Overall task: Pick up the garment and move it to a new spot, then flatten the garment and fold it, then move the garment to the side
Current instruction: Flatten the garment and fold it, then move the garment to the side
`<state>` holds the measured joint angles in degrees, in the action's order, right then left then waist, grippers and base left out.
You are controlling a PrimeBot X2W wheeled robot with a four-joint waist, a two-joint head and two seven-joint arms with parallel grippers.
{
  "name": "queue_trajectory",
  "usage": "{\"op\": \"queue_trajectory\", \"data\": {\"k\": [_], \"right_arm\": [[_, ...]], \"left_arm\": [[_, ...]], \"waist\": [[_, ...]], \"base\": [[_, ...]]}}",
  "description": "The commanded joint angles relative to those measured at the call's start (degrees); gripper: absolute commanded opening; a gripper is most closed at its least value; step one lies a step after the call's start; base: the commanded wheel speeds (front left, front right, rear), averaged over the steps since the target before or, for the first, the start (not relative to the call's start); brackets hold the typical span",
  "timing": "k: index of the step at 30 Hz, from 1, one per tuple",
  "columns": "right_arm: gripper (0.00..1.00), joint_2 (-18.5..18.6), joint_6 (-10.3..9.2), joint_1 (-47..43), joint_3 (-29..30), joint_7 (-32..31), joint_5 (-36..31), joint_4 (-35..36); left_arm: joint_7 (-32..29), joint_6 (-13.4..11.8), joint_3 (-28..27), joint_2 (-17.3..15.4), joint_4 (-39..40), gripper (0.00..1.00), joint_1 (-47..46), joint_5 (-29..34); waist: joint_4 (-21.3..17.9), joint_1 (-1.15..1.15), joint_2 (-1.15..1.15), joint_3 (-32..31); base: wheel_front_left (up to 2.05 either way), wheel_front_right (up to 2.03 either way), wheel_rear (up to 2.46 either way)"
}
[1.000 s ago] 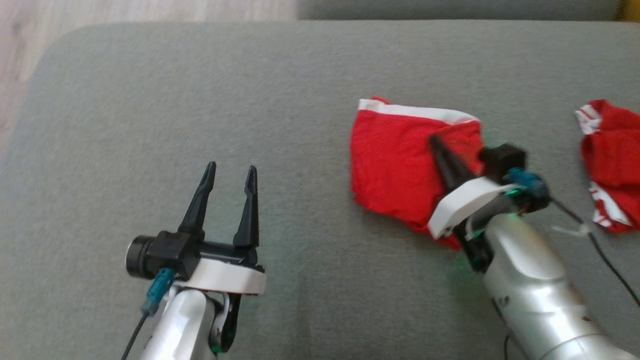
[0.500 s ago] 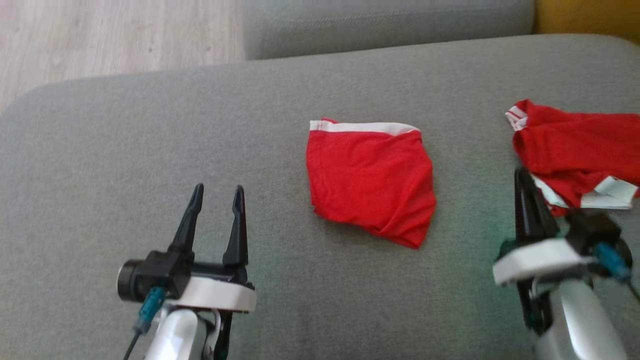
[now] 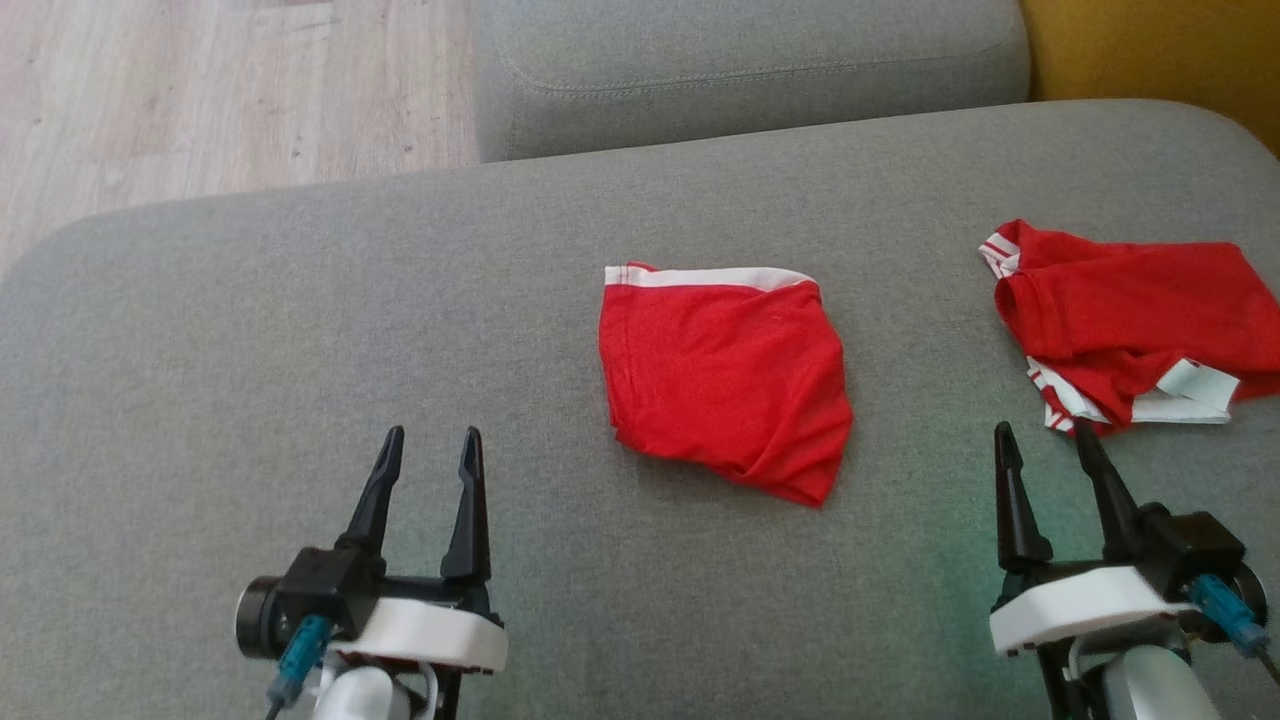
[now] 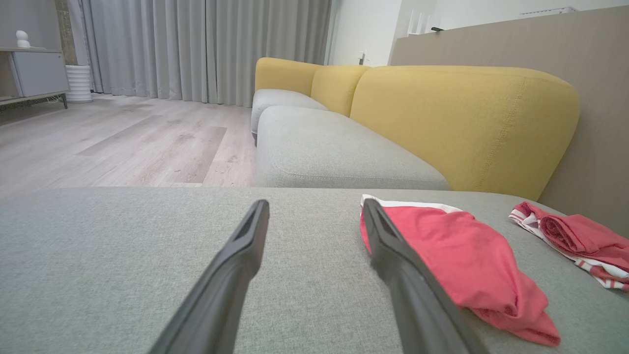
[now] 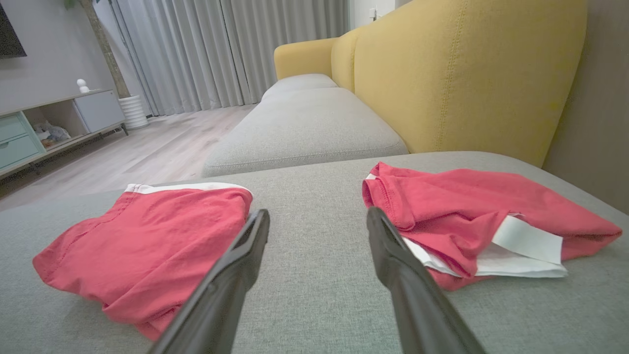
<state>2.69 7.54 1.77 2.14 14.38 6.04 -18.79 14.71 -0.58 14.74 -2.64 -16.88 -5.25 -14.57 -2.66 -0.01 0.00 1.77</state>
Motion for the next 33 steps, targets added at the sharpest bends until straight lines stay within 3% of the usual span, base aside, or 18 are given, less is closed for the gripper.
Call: {"op": "queue_trajectory", "data": {"k": [1,9,17,23,26,33], "right_arm": [[1.00,0.20,-0.05,1.20,-1.69,0.31,0.30,2.25],[1.00,0.20,-0.05,2.07,-1.22,-0.63,1.02,2.88],[1.00,0.19,-0.05,9.05,-3.41,-5.02,3.24,1.53],[1.00,0.19,-0.05,15.49,-7.03,-10.14,6.62,-4.92],[1.00,0.19,-0.05,19.00,-8.43,-13.04,8.77,-11.47],[1.00,0.19,-0.05,23.91,-12.00,-15.18,10.02,-21.21]], "left_arm": [[0.29,-0.21,-2.18,-0.24,1.51,1.00,-1.13,0.09],[0.29,0.25,-1.93,-0.24,1.76,1.00,-2.05,0.87],[0.29,0.71,-0.80,-0.24,2.43,1.00,-5.11,1.46],[0.29,1.03,0.01,-0.24,1.93,1.00,-7.42,1.27],[0.29,1.02,0.80,-0.24,1.77,1.00,-8.56,0.81],[0.29,0.80,1.47,-0.24,1.53,1.00,-9.99,0.47]], "waist": [[-0.04,0.01,0.00,-0.15],[0.96,0.01,0.00,1.27],[3.35,0.01,0.00,6.77],[5.78,0.01,0.00,9.67],[7.30,0.01,0.00,10.95],[8.85,0.01,0.00,12.28]], "base": [[0.00,0.00,0.00],[0.00,0.00,0.00],[0.00,0.00,0.00],[0.00,0.00,0.00],[0.00,0.00,0.00],[0.00,0.00,0.00]]}}
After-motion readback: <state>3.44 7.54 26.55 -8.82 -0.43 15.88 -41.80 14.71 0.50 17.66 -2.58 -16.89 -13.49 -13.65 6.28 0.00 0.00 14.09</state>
